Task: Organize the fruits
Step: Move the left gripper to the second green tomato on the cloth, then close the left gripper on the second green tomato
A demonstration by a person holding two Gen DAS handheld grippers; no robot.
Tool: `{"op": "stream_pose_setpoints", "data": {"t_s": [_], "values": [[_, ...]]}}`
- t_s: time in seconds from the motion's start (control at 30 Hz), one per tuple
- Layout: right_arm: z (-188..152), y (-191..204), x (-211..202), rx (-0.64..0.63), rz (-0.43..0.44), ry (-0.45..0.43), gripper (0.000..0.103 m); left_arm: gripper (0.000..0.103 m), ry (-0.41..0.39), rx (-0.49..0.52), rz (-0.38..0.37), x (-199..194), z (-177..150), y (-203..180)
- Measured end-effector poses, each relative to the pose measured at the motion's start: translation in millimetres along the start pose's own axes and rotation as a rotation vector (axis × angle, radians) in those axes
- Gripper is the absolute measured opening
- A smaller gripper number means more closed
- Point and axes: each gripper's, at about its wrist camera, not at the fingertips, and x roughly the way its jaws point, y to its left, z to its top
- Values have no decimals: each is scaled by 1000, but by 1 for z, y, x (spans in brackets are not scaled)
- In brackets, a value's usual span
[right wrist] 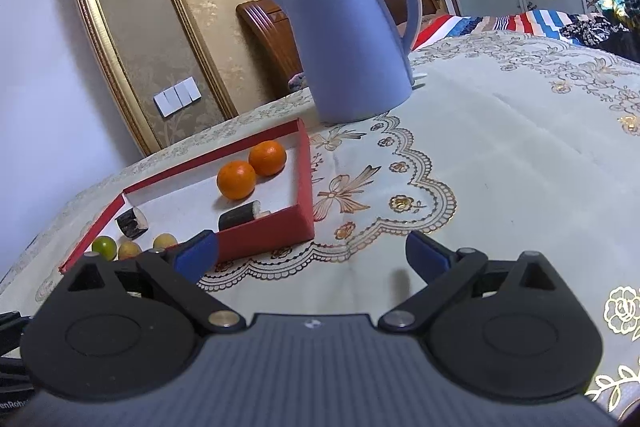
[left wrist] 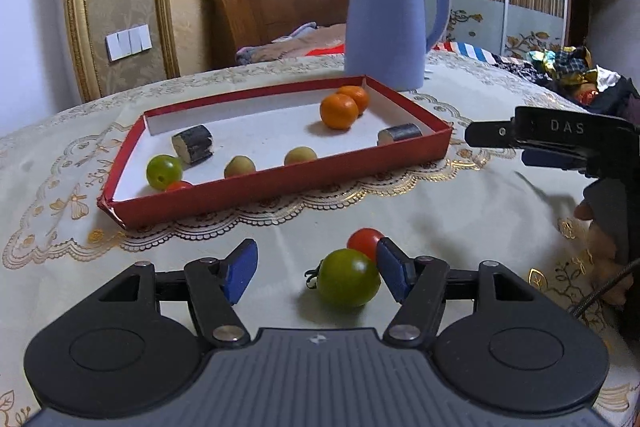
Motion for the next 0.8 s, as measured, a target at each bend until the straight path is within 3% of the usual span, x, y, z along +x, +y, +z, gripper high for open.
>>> {"op": "stream_pose_setpoints", "data": {"t_s": [0.13,0.3,0.33,0.4,0.47,0.53,0.67,0.8], "values": [[0,-1,0,7,-2,0,100,65,38,18,-55,2,-3,-3],[0,0,0,4,-3,-3,100,63,50,13,-18,8,-4,1],[0,0,0,4,-3,-3,100,51,75,7,-26,11,-4,2],[0,0,-1,4,-3,-6,100,47,71,6,-36,10,-4,3],[0,0,0,1,-2,-5,100,35,65,13,-52,8,-5,3],[-1,1,-1,-1,-1,-7,100,34,60,25,-52,7,-5,2],[-1,7,-6,-41,23,-31,100,33,24,21,3,5,-5,3],[-6,30,-8,-183,72,-7,97,33,-55,-23,123,-4,0,14]]}}
